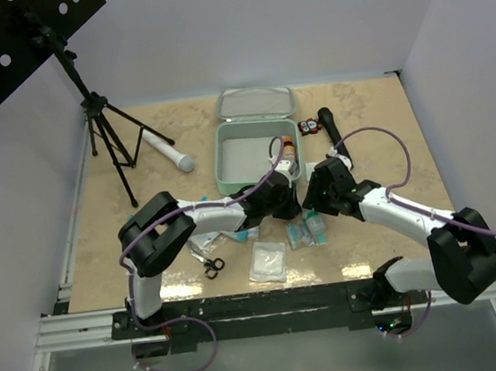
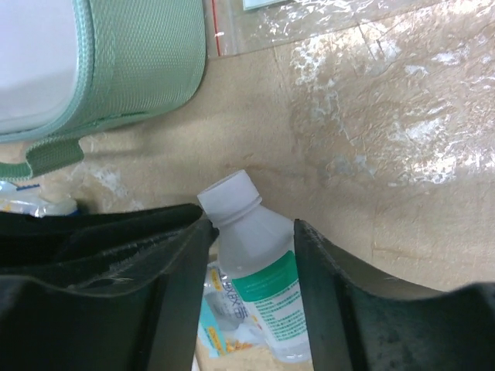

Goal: Organize the medicine kit
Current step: Pick up the pill bottle at the center of the board.

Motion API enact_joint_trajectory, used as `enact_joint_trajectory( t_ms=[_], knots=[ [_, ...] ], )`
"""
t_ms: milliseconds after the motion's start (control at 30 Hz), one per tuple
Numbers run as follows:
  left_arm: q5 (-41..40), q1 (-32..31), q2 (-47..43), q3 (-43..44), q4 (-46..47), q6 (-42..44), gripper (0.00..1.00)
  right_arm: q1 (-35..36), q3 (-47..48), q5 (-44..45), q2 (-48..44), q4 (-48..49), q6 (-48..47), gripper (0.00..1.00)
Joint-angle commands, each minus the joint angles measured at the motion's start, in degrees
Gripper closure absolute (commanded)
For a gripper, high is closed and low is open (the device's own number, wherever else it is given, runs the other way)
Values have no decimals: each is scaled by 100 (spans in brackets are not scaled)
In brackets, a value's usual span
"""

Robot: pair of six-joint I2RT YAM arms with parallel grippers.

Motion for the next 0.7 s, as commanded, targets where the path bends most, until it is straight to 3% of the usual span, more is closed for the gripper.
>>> enact_joint_trajectory(
  t_ms=[0,300,667],
  knots=[
    [-116,149,-350,-125,232,143,77,44,412,66,-121,-292,-184,45],
    [-239,176,-1194,-793,241,117,76,53,967,-153,169,-785,-976,34],
    [-537,176,-2354,-1601,206,-120,74,483,1169,523,890,-1083,-713,30]
  ],
)
